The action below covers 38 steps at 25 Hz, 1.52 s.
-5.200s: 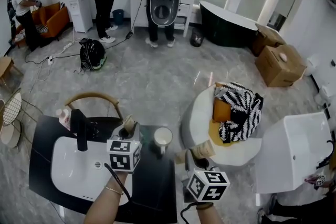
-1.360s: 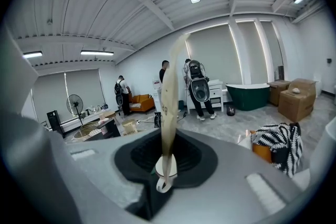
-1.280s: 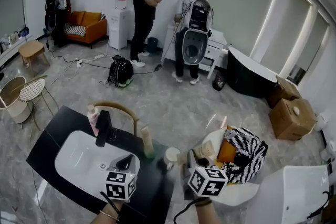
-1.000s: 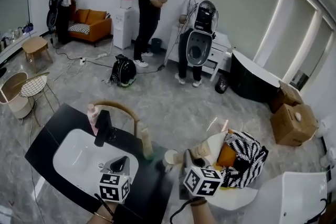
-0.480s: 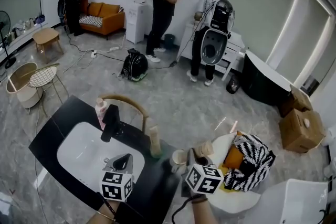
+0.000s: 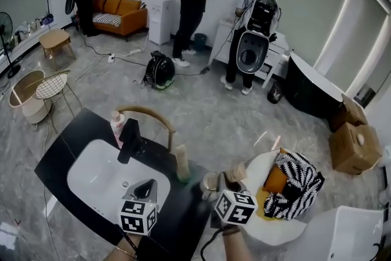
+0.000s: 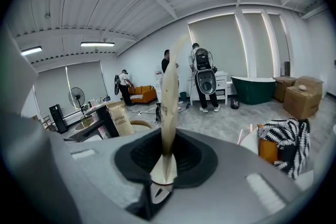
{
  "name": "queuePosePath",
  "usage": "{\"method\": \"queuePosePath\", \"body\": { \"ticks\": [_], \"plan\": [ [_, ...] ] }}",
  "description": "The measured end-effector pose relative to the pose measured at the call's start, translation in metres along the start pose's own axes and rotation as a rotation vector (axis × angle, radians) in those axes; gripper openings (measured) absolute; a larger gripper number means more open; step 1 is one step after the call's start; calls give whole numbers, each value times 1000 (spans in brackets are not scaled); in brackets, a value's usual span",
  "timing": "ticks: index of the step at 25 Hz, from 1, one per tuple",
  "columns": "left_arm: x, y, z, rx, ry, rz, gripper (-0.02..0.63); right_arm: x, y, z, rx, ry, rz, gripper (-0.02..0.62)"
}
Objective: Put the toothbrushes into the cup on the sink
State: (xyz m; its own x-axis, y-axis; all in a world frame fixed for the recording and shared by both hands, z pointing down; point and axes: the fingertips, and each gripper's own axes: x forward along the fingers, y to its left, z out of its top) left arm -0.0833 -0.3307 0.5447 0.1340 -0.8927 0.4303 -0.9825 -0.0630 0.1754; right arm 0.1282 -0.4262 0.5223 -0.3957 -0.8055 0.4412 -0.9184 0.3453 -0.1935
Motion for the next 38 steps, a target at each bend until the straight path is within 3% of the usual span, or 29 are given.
{"method": "queuePosePath", "body": {
  "ticks": [12, 16, 20, 38],
  "plan": [
    [5, -8, -9, 16, 29, -25, 8, 8, -1, -18, -6, 16, -4, 51],
    [5, -10, -9, 19, 32, -33, 8, 9, -7, -21, 0, 30, -34, 141],
    [5, -10, -12, 22, 39, -42, 8, 7, -11, -24, 12, 30, -56, 169],
    [-1, -21, -15, 44, 42, -93, 8, -14, -17, -35, 72, 25, -113, 179]
  ]
}}
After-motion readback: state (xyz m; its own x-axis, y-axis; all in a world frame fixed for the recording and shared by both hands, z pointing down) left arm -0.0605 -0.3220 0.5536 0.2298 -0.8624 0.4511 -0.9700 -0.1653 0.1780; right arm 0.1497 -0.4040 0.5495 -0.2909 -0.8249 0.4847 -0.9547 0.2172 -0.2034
